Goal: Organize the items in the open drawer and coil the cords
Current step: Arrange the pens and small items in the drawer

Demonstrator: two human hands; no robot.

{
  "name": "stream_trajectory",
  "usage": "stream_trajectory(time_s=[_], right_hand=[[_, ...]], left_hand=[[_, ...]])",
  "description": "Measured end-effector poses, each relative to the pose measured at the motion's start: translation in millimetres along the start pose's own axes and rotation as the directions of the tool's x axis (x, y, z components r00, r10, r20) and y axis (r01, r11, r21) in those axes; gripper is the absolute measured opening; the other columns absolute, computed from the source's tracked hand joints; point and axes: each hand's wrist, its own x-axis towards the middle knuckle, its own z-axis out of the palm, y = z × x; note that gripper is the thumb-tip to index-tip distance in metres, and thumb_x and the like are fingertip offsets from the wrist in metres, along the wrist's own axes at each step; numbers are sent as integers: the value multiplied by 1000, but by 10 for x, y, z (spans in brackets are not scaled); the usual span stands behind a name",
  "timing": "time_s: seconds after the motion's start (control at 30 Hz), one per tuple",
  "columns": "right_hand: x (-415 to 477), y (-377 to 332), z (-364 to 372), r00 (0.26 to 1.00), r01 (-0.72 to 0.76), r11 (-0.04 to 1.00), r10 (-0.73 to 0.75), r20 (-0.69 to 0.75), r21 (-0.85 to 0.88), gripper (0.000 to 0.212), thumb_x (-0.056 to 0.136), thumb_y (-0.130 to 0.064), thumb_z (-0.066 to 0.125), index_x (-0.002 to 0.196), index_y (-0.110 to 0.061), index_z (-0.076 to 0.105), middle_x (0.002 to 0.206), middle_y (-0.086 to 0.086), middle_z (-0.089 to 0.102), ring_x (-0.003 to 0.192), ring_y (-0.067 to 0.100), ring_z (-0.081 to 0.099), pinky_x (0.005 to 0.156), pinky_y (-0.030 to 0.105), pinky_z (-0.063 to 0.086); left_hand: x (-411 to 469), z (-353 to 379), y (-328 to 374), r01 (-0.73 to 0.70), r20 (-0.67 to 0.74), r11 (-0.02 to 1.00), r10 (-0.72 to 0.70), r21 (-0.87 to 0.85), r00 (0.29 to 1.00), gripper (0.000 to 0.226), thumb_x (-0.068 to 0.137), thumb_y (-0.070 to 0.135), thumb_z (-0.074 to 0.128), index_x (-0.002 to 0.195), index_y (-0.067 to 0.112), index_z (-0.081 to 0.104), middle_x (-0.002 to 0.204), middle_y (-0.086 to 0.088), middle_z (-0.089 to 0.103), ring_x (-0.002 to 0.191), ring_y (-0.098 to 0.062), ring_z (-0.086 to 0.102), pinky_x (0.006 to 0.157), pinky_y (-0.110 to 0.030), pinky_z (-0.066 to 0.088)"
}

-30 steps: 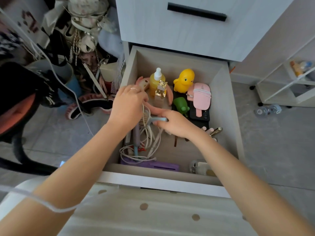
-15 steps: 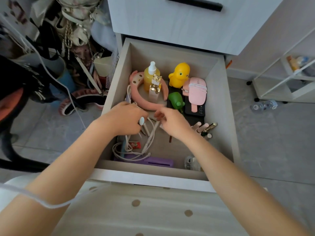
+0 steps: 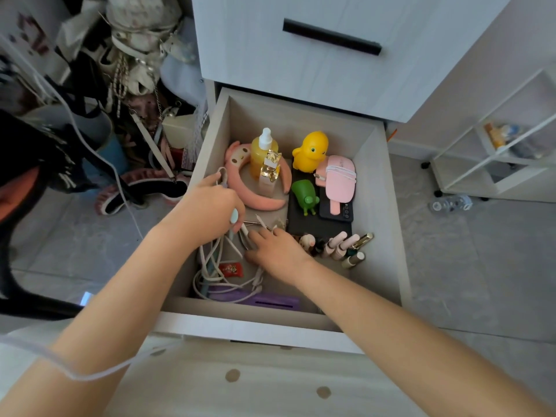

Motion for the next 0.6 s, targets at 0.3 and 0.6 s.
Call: stream_trajectory(time_s=[0.3, 0.6], right_hand=[[31, 2, -29, 990, 89, 996, -84, 114, -31, 29, 79, -20, 68, 106, -28, 68, 127, 11, 50, 104, 28, 55, 71, 35, 45], [3, 30, 68, 984, 103, 994, -106, 142, 28, 43, 95, -8, 42, 138, -18, 40, 136, 11, 39, 124, 29, 39, 85, 38, 40]], left_hand=[[-84, -141, 55, 25, -30, 992, -21, 122, 999, 31, 82, 5, 46, 75, 30, 63, 54, 13, 39, 84, -6, 57, 116, -35, -11], [-84, -137, 18, 40, -51, 997, -36, 64, 998, 34, 81, 4, 44, 73, 28, 66, 50, 13, 43, 73, -7, 57, 116, -31, -10]])
